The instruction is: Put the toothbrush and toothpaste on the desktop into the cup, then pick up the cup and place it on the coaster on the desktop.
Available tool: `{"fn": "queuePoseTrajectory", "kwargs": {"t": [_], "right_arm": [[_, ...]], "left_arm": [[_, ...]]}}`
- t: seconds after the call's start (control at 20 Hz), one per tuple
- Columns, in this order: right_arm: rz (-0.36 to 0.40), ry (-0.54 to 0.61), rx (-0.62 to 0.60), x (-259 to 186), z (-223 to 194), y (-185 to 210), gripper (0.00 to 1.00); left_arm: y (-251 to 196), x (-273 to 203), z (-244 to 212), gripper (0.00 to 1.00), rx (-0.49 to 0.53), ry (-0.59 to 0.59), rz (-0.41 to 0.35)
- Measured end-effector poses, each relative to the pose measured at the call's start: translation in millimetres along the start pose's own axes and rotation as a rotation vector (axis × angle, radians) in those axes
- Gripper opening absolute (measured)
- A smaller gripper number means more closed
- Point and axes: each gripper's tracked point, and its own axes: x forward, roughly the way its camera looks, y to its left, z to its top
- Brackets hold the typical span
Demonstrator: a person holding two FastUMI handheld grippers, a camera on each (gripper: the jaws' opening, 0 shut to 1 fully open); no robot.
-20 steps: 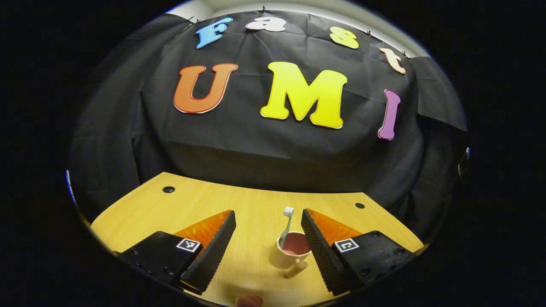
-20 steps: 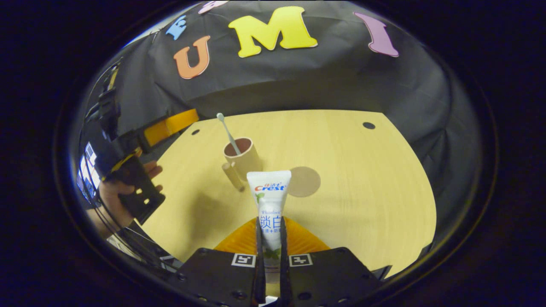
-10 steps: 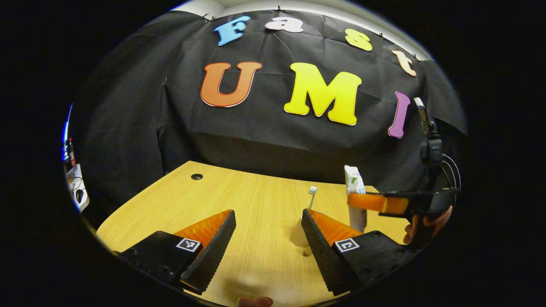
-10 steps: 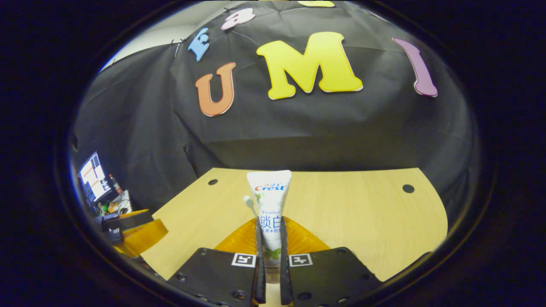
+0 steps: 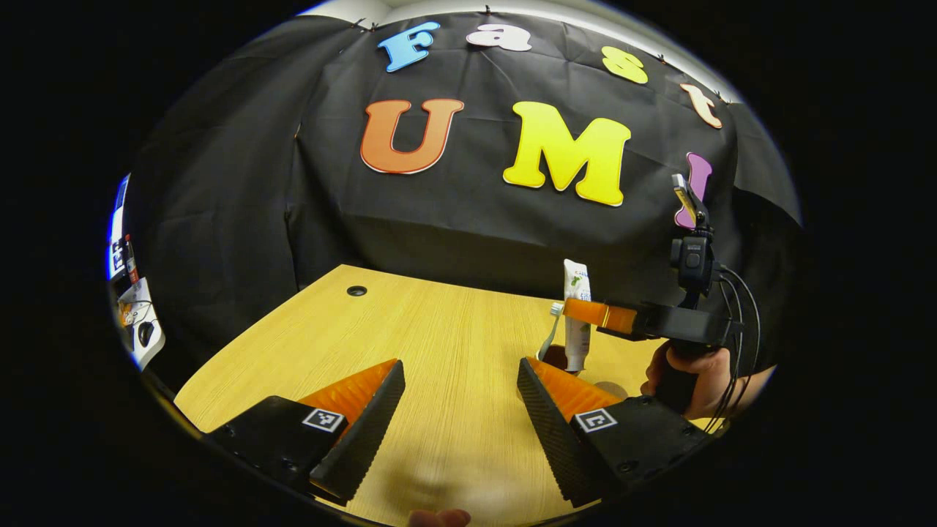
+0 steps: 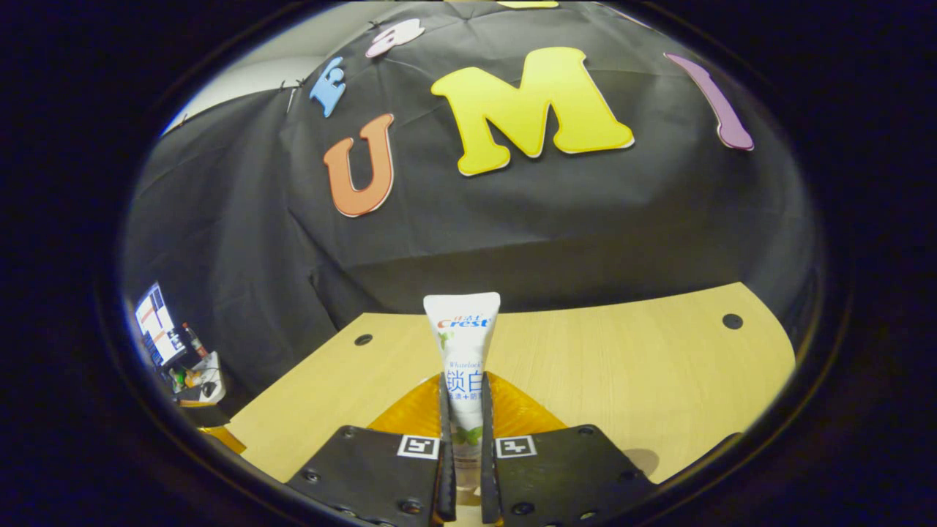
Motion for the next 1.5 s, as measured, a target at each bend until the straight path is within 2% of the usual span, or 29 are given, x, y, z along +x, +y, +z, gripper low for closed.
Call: {"fn": "queuePoseTrajectory", "kwargs": {"t": [0.2, 0.65, 0.75, 0.8, 1.05, 1.2, 1.3, 1.35, 1.4, 1.45, 1.5], "right_arm": [[-0.027, 0.006, -0.010, 9.0, -1.8, -7.5, 0.15], [-0.027, 0.011, -0.049, 9.1, -4.7, -1.8, 0.18], [-0.023, 0.026, -0.049, 6.1, -8.2, -2.4, 0.18], [-0.025, 0.032, -0.048, 4.8, -10.3, -3.3, 0.22], [-0.027, 0.027, -0.058, -6.8, -10.6, -6.4, 0.27], [-0.018, 0.018, -0.065, -19.2, -8.0, -3.5, 0.24], [-0.010, 0.012, -0.075, -29.8, -6.5, -1.3, 0.29], [-0.009, 0.008, -0.079, -35.6, -6.4, 0.3, 0.41], [-0.010, 0.004, -0.087, -41.2, -4.2, 0.7, 0.47], [-0.011, 0.000, -0.097, -47.6, -2.9, 0.9, 0.63], [-0.016, -0.007, -0.108, -54.6, -0.9, 0.3, 0.70]], "left_arm": [[3.6, 0.4, -10.4, 0.98, -0.015, 0.031, 0.000], [-7.7, 9.5, -10.4, 0.98, -0.004, 0.040, -0.036], [-8.7, 9.6, -10.5, 0.98, -0.006, 0.039, -0.040], [-9.4, 10.1, -11.2, 0.98, -0.008, 0.040, -0.040], [-12.2, 10.5, -11.8, 0.98, -0.008, 0.040, -0.048], [-17.2, 10.6, -8.8, 0.98, -0.005, 0.032, -0.060], [-22.9, 9.8, -6.3, 0.98, -0.004, 0.026, -0.072], [-26.0, 10.5, -5.3, 0.98, -0.004, 0.024, -0.077], [-28.8, 10.6, -5.2, 0.98, -0.002, 0.023, -0.081], [-32.6, 10.6, -5.5, 0.98, -0.001, 0.024, -0.088], [-37.8, 10.7, -6.4, 0.98, -0.002, 0.029, -0.096]]}}
